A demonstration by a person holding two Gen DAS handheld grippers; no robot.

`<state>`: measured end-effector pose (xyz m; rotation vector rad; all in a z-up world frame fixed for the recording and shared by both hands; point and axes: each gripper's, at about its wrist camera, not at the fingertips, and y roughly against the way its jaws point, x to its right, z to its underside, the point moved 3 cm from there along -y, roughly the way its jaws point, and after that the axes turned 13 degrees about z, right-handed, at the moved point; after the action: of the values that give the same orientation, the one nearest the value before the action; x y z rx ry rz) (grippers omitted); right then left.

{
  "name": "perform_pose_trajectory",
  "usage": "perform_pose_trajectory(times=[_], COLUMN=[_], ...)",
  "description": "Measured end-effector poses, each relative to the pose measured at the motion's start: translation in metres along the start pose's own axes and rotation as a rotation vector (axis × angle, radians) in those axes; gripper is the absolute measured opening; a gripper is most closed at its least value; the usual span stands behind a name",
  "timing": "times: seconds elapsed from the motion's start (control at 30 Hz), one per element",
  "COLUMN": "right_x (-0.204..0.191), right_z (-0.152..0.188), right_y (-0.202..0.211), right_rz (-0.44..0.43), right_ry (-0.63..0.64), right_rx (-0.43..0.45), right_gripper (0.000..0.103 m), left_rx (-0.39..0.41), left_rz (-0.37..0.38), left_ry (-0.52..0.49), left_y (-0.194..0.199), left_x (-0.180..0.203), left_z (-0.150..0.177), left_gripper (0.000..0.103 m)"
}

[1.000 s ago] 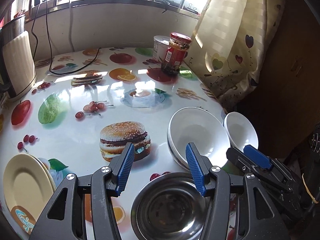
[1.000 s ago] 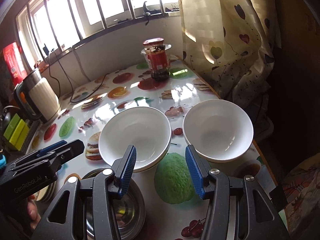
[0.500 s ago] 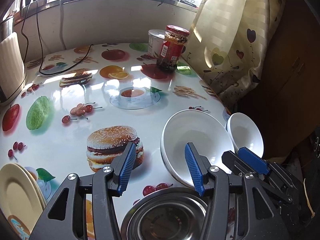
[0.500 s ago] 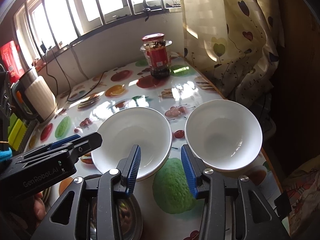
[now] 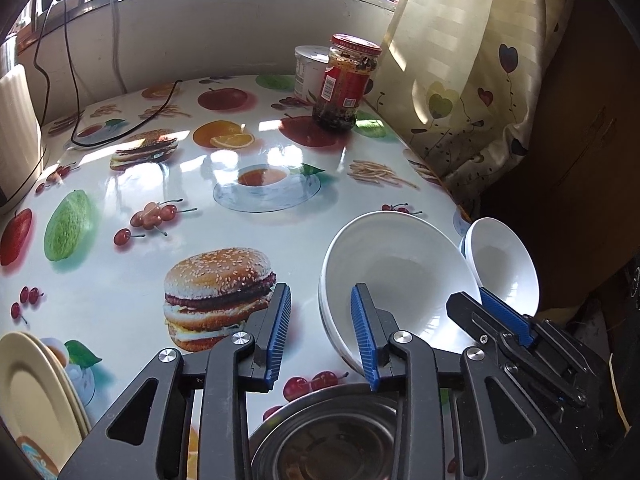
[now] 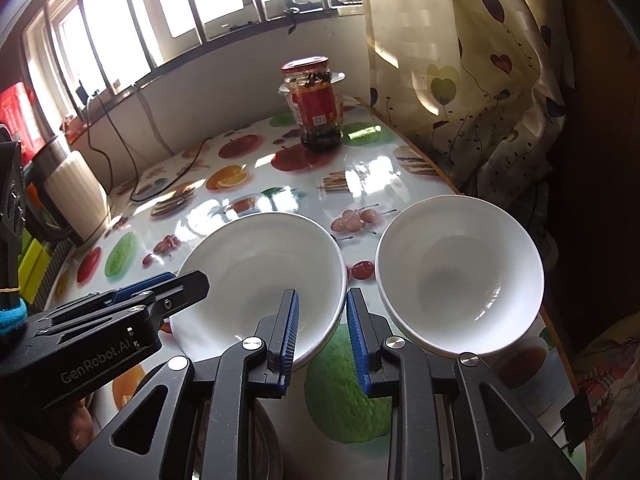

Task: Organize plates and bowls
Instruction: 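Close both tools on the rim of a white bowl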

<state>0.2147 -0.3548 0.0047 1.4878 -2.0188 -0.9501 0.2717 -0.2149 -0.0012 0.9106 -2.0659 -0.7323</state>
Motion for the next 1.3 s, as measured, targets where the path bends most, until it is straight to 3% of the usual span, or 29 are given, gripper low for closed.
perform_pose_trajectory(times=[0.13,0.33,1.3], right_x=[0.002,0.002,0.002], right_z=[0.001,0.001,-0.005], right_y=[-0.003,-0.003,0.014], right_rz=[-0.001,-0.006,-0.004], right_ry=[-0.001,-0.005,-0.016], right_rx=[-0.006,-0.004,0.038], right_gripper=[0.018,0.017,0.013], left_rx=[-0.007,-0.015,0.032], left_rz=[-0.004,-0.002,-0.007], left_ry=[-0.011,-0.014,-0.032], left_y=[-0.002,-0.005,0.016], left_x=[0.003,0.004,0.012], left_z=[0.001,0.001,-0.001], left_gripper=[0.019,0.014,0.014])
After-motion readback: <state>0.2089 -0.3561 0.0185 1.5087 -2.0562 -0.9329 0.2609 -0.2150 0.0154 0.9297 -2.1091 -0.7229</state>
